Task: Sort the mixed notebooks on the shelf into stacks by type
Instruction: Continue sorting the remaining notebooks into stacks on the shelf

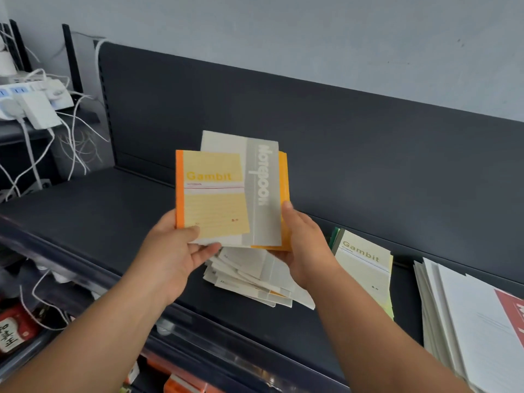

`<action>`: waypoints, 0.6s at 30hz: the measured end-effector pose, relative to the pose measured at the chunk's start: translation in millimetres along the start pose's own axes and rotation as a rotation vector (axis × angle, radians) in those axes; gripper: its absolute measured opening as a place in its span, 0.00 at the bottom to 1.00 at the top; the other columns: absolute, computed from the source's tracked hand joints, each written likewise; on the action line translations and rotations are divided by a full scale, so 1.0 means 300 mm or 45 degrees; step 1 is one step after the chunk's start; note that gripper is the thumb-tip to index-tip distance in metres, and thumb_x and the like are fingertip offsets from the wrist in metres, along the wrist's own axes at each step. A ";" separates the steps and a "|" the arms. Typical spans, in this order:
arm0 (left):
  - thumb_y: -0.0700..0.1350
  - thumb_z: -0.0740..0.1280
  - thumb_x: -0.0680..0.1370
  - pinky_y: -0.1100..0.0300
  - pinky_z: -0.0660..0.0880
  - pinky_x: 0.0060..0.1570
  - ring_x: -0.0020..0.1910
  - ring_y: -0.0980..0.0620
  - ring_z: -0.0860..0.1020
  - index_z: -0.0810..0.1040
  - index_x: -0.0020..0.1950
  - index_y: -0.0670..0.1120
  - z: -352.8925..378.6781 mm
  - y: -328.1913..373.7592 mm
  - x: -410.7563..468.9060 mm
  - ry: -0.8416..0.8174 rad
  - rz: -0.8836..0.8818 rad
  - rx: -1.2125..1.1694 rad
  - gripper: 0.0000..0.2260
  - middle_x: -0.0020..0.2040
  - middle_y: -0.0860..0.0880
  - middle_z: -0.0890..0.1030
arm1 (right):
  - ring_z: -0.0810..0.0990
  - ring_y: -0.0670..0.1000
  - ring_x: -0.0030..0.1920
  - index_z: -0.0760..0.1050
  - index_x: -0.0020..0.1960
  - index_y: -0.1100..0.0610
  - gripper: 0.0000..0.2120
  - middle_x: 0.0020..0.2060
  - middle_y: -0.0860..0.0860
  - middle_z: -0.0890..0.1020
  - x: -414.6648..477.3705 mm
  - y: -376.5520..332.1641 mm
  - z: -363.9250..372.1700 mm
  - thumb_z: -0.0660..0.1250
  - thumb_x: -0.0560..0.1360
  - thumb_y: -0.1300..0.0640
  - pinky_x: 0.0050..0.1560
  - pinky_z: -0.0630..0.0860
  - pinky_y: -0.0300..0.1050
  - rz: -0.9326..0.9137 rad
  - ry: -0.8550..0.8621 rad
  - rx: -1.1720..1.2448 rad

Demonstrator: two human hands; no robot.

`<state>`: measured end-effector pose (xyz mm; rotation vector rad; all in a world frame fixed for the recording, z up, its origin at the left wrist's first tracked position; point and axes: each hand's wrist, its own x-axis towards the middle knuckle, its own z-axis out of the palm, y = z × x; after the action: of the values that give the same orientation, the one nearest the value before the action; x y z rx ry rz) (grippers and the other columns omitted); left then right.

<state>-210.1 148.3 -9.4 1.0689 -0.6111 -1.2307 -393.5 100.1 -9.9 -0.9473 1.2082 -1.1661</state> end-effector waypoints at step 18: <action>0.36 0.57 0.83 0.56 0.78 0.39 0.43 0.47 0.85 0.75 0.61 0.54 -0.027 0.046 -0.022 0.098 0.153 0.242 0.15 0.51 0.48 0.84 | 0.79 0.53 0.50 0.70 0.61 0.56 0.18 0.52 0.51 0.80 0.031 0.088 -0.025 0.61 0.73 0.65 0.45 0.79 0.46 -0.169 0.164 -0.909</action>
<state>-198.9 156.6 0.8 1.2141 -0.7332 -1.0375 -397.3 96.1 -38.5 -1.5135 1.7378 -0.9073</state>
